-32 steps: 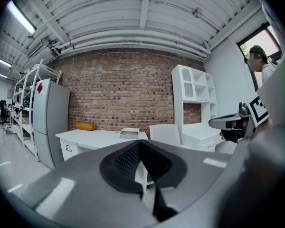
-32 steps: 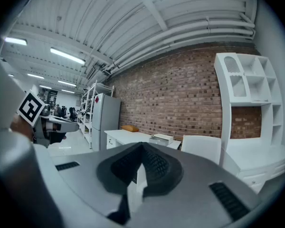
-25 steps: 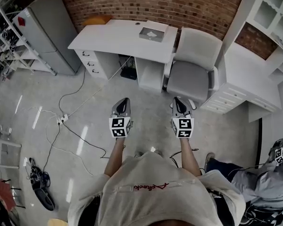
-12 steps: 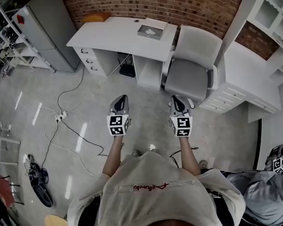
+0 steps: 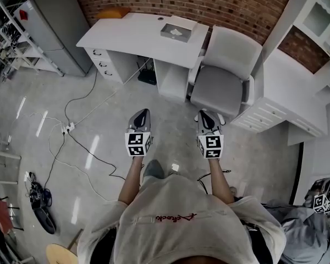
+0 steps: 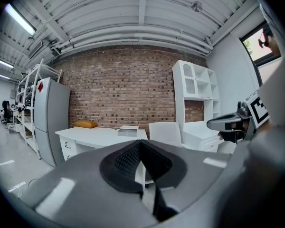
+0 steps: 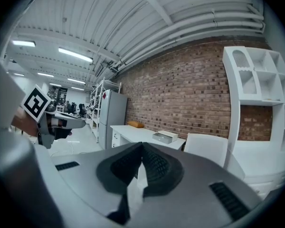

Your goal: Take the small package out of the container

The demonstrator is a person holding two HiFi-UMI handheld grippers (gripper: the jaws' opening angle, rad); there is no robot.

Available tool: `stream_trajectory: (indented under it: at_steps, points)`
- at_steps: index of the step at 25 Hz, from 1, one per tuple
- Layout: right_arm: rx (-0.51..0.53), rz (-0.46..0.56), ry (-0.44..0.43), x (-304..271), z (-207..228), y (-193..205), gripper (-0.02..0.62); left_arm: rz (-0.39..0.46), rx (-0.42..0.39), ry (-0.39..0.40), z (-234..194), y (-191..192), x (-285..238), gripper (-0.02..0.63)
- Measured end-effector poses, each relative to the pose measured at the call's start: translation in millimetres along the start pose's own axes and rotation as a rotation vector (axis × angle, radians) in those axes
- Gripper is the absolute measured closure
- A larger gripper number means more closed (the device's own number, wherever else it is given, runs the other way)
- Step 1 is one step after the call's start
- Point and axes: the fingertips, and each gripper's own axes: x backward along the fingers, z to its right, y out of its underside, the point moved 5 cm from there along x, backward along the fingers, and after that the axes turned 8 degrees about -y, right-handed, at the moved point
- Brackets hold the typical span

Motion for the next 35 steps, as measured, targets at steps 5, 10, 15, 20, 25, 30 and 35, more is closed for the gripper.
stream_trajectory:
  at_steps: [5, 10, 15, 20, 25, 30, 35]
  points:
    - [0.0, 0.001, -0.011, -14.0, 8.6, 2.4, 0.584, -0.012, -0.001, -0.008, -2.0, 3.8, -12.8, 0.597]
    - [0.004, 0.009, -0.011, -33.0, 19.7, -0.4, 0.584, -0.006, -0.003, -0.008, -8.4, 1.5, -34.0, 0.597]
    - [-0.002, 0.008, -0.001, -60.6, 30.1, 2.1, 0.584, -0.011, 0.001, 0.007, -15.5, 5.5, -61.8, 0.597]
    - [-0.004, 0.001, 0.012, -105.1, 44.5, -0.4, 0.584, -0.019, 0.01, 0.009, -40.3, 7.8, -103.4, 0.597]
    - [0.003, -0.007, 0.016, -157.9, 67.7, -15.7, 0.584, -0.007, 0.028, 0.02, -62.7, -7.6, -159.3, 0.597]
    - [0.006, -0.014, 0.029, -209.4, 88.2, -31.9, 0.584, 0.007, 0.026, 0.043, -85.1, -28.5, -215.7, 0.597]
    - [0.007, -0.007, 0.052, -257.0, 109.9, -47.6, 0.584, 0.013, 0.02, 0.067, -106.1, -45.8, -267.7, 0.597]
